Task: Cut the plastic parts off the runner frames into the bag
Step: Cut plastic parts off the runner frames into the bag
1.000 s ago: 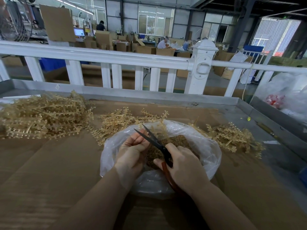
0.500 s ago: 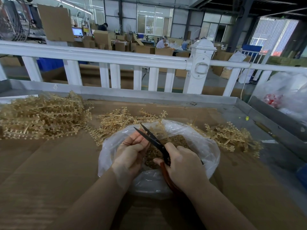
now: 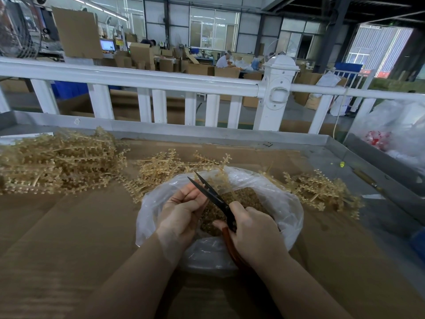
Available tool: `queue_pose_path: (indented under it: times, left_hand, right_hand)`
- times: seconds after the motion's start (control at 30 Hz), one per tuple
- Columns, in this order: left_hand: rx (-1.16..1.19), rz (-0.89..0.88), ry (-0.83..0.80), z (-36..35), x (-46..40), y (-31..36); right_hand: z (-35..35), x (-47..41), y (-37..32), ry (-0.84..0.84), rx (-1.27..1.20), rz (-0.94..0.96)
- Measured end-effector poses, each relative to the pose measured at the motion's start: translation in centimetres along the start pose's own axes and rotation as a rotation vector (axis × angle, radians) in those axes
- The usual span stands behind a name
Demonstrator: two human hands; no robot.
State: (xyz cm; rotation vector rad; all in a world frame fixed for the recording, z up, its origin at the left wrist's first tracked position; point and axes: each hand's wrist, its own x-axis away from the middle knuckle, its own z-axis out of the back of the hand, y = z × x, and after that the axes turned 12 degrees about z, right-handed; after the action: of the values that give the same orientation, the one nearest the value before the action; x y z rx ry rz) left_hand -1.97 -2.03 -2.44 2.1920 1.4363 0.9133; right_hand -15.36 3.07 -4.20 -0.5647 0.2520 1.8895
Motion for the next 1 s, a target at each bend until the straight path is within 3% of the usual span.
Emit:
queue_pose_path:
  times: [0.3, 0.73, 1.0]
  left_hand:
    - [-0.018, -0.004, -0.019, 0.32, -0.11, -0.09]
    - [0.017, 0.029, 0.107, 0.39, -0.17, -0.33]
    - [-0.09, 0.069, 0.046, 0.83, -0.42, -0.22]
  right_hand:
    - [-0.12, 0.17, 0.26, -0.021, -0.051, -0.029]
    - [-0.52, 0.41, 0.24, 0.016, -0.039, -0.017]
    - [-0.89, -0.19, 0.01, 0.008, -0.065, -0.013]
